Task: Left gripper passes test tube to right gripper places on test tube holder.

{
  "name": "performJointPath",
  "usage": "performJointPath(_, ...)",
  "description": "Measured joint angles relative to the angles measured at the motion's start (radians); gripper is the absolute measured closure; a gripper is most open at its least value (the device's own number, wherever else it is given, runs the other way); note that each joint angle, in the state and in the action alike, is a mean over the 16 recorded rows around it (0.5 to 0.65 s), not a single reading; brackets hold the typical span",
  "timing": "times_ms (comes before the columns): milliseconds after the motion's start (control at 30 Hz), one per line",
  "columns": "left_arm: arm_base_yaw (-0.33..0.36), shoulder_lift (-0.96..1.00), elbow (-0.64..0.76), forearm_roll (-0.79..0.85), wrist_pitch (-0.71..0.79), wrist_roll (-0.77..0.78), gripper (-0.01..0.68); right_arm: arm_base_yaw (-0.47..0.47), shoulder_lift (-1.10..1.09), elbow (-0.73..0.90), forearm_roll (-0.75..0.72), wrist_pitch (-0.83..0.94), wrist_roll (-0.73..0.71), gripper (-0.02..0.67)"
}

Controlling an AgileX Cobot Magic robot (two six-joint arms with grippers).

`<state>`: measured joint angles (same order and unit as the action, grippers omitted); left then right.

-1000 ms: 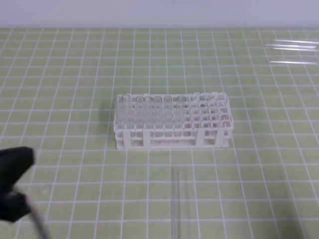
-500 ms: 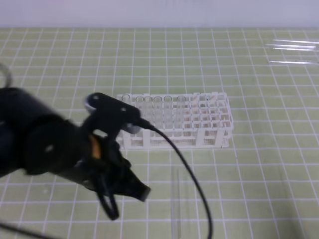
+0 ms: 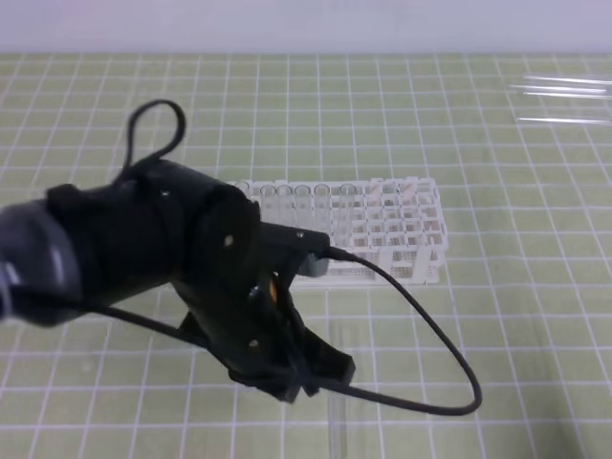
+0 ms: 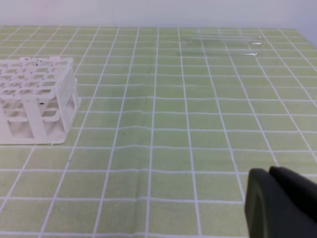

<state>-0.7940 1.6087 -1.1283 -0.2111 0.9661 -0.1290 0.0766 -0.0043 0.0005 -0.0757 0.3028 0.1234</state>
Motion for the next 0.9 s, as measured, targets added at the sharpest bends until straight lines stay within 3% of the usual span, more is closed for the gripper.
performJointPath(500,-0.049,0.124,-0.004,-0.116,-0.056,-0.017,0.276,0.000,0.001,0.000,0.000,0.000,0.000,0.666)
performJointPath(633,-0.073,0.146,-0.005,-0.112,-0.085,-0.057,0.244,0.000,0.001,0.000,0.000,0.000,0.000,0.666)
performJointPath(900,-0.098,0.194,-0.009,-0.093,-0.124,-0.139,0.253,0.000,0.001,0.000,0.000,0.000,0.000,0.666)
